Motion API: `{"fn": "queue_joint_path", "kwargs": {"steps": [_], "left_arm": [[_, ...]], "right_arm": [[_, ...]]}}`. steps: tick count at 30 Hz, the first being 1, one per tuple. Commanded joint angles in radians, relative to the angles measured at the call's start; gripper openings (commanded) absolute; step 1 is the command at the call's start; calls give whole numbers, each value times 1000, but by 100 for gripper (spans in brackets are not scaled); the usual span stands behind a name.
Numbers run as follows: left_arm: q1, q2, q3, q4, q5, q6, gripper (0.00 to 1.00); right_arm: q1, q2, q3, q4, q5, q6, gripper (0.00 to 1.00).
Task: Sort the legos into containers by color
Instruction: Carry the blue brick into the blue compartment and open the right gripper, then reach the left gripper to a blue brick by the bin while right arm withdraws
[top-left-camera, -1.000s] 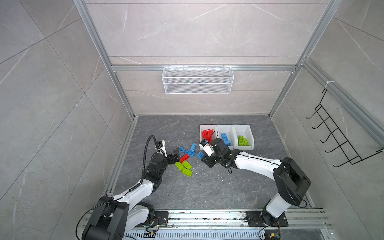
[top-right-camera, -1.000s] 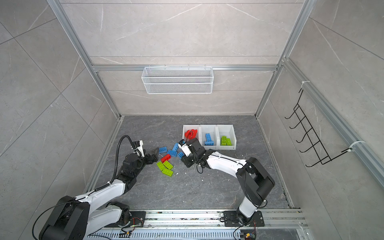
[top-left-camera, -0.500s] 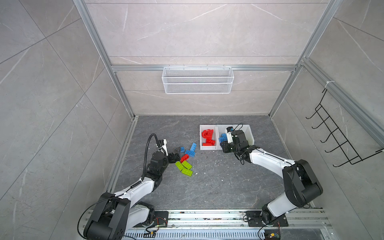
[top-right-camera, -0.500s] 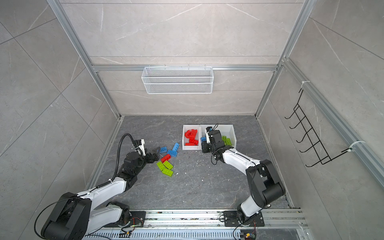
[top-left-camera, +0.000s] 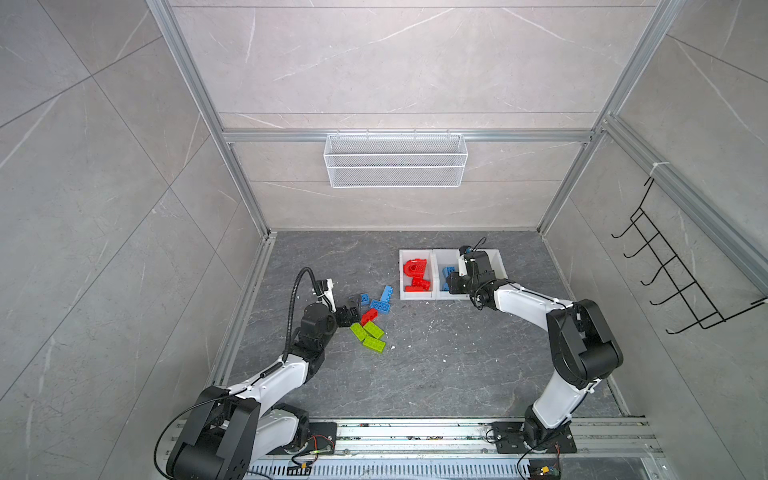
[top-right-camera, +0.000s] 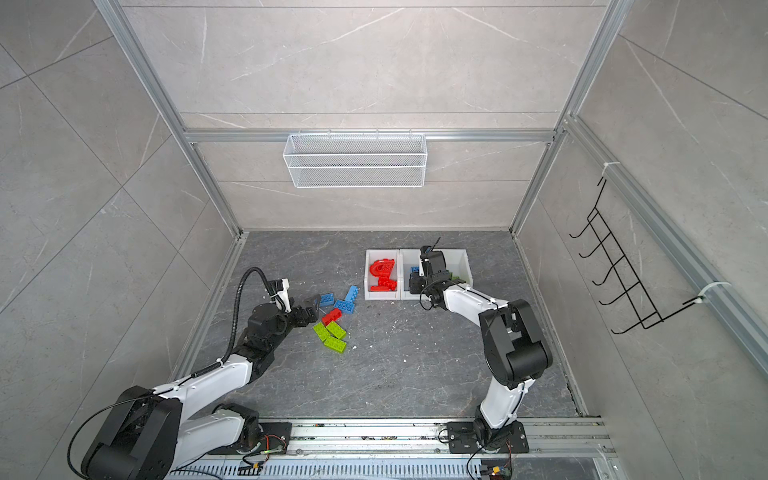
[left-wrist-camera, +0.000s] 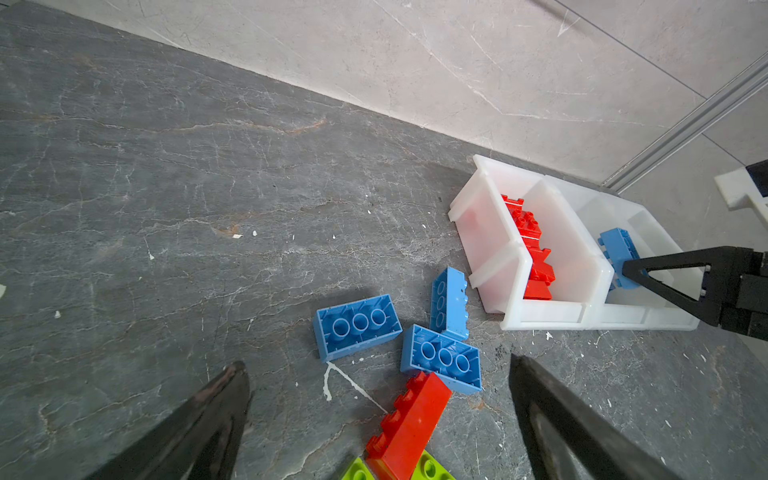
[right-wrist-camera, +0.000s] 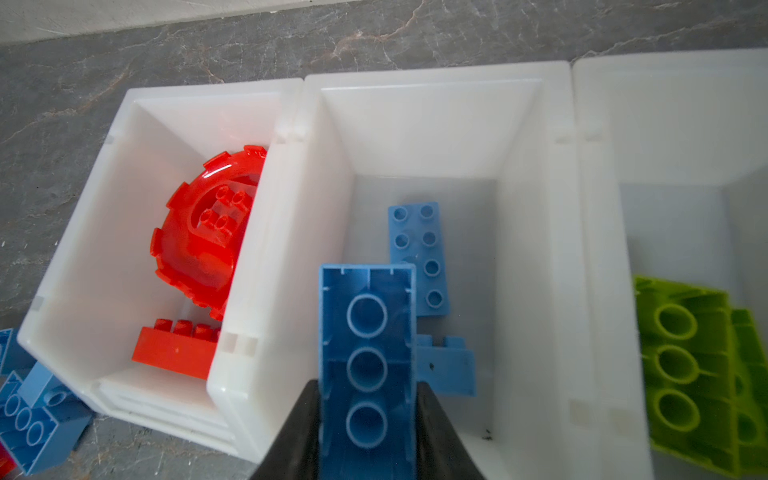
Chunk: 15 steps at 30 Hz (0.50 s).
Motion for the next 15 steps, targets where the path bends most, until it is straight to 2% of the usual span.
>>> {"fn": "queue_joint_path", "kwargs": {"steps": [1,2,4,5,8,15], "left_arm": [[1,-18,25,26,4,-7,100],[1,-15,25,27,6,-8,100],[1,-2,36,25,18,-13,100],[1,7,43,20,24,-12,100],[-1,34,78,-26,30,-7,100],[-26,124,290,-309,67,86,100]], "right_arm": [[2,24,47,-22,5,10,39],[2,23,47,-22,5,13,45],[1,7,44,-25,6,14,62],[1,-11,46,-45,10,7,65],[2,-132,-41,-5,-5,29,69],[3,-504,-390,288,-190,179,72]]}}
